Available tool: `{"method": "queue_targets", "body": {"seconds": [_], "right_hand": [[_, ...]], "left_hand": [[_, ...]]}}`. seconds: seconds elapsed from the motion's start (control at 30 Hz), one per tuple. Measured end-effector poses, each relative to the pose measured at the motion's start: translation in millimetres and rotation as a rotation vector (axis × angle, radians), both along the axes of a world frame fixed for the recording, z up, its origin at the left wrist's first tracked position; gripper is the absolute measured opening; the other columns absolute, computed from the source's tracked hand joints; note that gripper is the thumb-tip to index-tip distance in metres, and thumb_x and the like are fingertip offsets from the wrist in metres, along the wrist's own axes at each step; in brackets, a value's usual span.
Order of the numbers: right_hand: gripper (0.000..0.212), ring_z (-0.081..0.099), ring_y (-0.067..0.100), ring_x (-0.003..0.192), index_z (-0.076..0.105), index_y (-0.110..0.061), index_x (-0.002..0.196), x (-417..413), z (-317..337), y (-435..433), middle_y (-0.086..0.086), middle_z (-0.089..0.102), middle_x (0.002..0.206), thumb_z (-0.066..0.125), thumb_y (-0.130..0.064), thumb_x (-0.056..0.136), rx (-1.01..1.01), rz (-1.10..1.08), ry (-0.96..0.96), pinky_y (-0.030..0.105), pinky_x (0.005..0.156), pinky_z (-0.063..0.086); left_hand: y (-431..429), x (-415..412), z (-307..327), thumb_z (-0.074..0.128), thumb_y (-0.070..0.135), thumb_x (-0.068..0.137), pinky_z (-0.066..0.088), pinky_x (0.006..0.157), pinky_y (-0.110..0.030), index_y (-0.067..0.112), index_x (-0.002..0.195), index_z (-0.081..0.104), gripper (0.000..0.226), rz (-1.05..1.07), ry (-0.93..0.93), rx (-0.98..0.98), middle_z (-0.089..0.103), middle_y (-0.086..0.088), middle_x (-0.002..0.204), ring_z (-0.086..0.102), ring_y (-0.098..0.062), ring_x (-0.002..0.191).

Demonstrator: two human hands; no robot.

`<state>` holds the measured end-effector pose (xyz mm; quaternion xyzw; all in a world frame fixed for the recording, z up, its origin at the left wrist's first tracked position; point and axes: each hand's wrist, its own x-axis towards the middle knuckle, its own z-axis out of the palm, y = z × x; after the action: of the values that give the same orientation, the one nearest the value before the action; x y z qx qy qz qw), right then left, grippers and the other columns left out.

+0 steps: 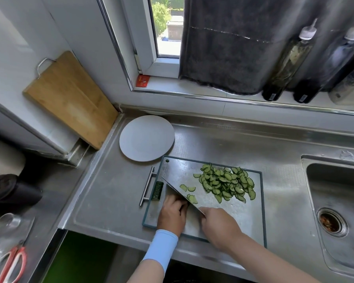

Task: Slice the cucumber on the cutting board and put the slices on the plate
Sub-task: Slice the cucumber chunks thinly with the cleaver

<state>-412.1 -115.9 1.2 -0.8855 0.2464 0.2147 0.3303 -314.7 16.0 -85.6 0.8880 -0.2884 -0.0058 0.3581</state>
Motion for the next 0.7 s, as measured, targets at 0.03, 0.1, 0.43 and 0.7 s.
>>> {"method": "queue_targets", "body": {"seconds": [0.03, 0.1, 0.43, 0.7], "right_hand": [[0.017, 0.053, 0.024, 0.072, 0.053, -0.022, 0.080, 0, 1, 0, -0.004, 0.056, 0.072, 0.041, -0.016, 0.089, 0.001, 0.003, -0.004, 0.031, 0.053, 0.035], [0.019, 0.051, 0.022, 0.069, 0.048, -0.024, 0.075, -2, 1, -1, -0.005, 0.054, 0.069, 0.041, -0.016, 0.091, -0.004, 0.011, -0.019, 0.030, 0.051, 0.032], [0.017, 0.045, 0.021, 0.063, 0.043, -0.024, 0.077, -32, 11, -2, 0.000, 0.051, 0.065, 0.039, -0.019, 0.093, -0.050, 0.025, -0.051, 0.033, 0.054, 0.033], [0.023, 0.045, 0.019, 0.063, 0.044, -0.024, 0.071, -25, 8, -1, -0.002, 0.052, 0.065, 0.040, -0.017, 0.093, 0.003, -0.010, -0.012, 0.031, 0.054, 0.033]], "left_hand": [[0, 0, 0, 0.077, -0.003, 0.070, 0.043, 0.075, -0.019, 0.012, 0.081, 0.073, 0.018, 0.010, 0.005, 0.001, 0.062, -0.004, 0.085, 0.054, -0.017, 0.085], [-1, -1, 0, 0.079, -0.002, 0.069, 0.043, 0.073, -0.020, 0.013, 0.079, 0.073, 0.019, 0.034, 0.011, 0.006, 0.062, -0.003, 0.081, 0.053, -0.016, 0.082], [-1, -1, 7, 0.081, -0.005, 0.063, 0.039, 0.076, -0.013, 0.013, 0.077, 0.072, 0.025, 0.049, -0.004, -0.003, 0.066, -0.005, 0.083, 0.051, -0.012, 0.084], [0, -2, 4, 0.081, 0.000, 0.068, 0.038, 0.074, -0.012, 0.016, 0.077, 0.073, 0.020, 0.051, 0.030, -0.009, 0.066, 0.001, 0.081, 0.053, -0.011, 0.081]]}}
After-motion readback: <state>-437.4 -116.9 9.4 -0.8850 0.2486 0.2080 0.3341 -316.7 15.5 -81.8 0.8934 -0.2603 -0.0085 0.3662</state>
